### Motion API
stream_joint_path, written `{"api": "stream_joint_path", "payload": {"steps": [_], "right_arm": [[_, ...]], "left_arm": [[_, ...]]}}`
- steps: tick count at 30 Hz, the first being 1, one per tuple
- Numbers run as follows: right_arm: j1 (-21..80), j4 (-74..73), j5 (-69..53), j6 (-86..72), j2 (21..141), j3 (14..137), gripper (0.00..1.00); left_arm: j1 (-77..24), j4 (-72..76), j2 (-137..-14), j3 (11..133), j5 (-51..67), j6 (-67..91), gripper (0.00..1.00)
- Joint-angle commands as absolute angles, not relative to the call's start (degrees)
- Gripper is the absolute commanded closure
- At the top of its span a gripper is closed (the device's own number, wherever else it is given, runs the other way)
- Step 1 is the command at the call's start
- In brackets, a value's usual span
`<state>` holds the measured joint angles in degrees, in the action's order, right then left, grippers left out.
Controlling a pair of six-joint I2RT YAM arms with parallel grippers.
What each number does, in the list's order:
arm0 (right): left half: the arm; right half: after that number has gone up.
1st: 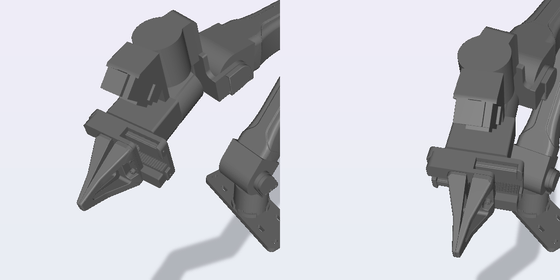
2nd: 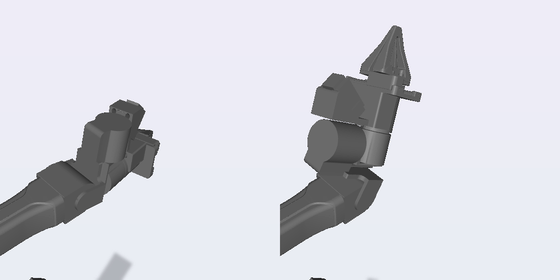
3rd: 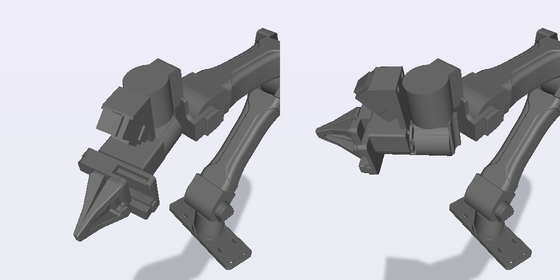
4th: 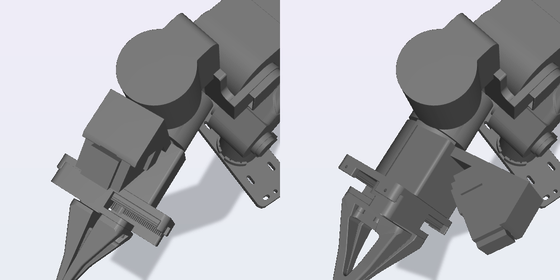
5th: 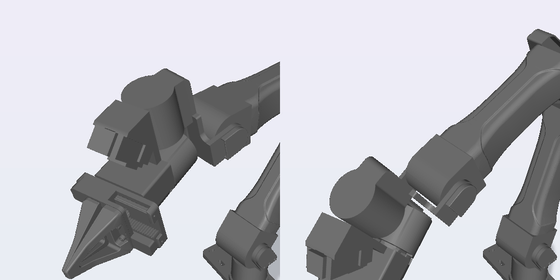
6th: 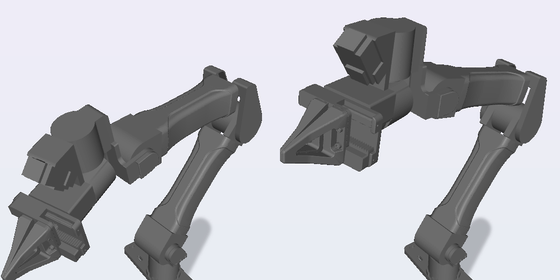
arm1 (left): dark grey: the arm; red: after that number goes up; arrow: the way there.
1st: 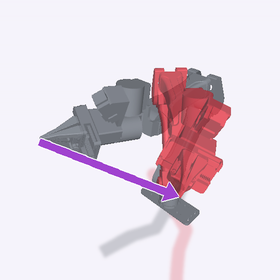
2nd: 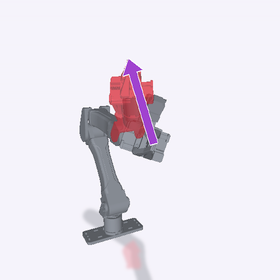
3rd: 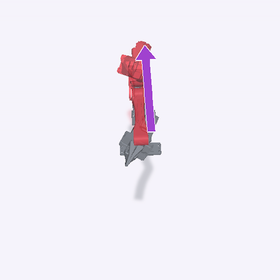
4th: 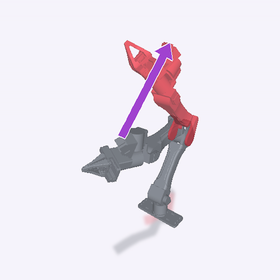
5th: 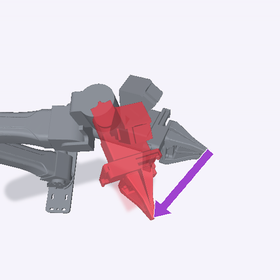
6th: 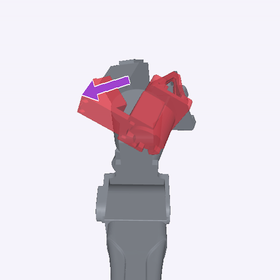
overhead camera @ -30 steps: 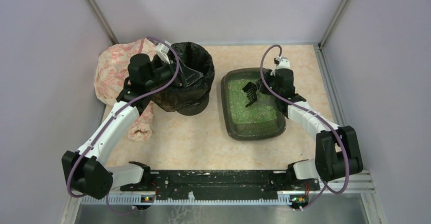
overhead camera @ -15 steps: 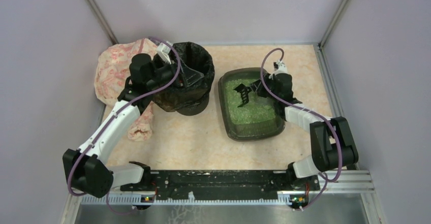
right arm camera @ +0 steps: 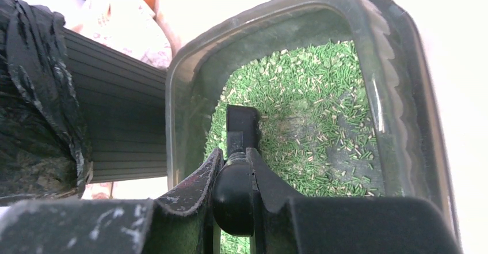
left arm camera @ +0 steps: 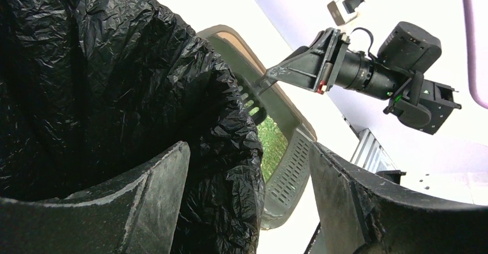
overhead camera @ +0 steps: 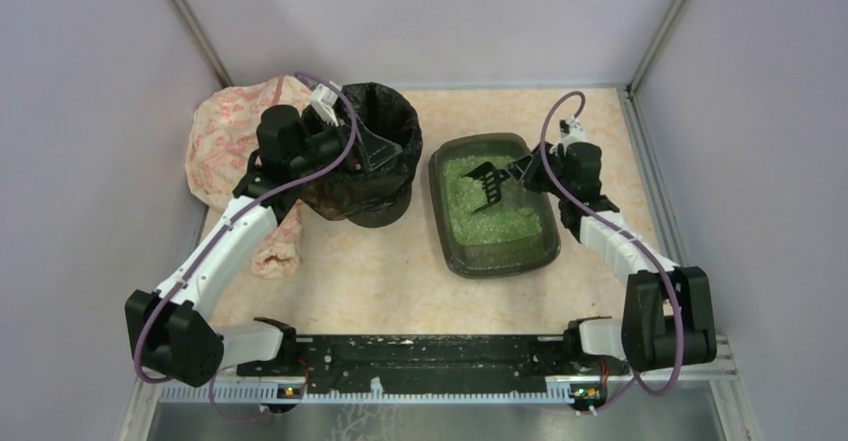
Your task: Clean the litter box
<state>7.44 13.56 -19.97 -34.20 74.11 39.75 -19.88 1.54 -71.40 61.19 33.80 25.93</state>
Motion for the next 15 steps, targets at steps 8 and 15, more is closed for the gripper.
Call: {"api": "stream_joint_path", "payload": {"steps": [8,15], "right_arm": [[-1.6,16.5,-28.6,-37.0,68.2,37.6,1.00],[-9.6,23.9,-37.5,-42.8,68.0,33.3,1.00]], "left_arm": [[-20.2,3.3,-71.9,61.3,35.2,26.3,0.19],[-20.2,3.3,-71.9,61.2,35.0,26.1,0.19]]}}
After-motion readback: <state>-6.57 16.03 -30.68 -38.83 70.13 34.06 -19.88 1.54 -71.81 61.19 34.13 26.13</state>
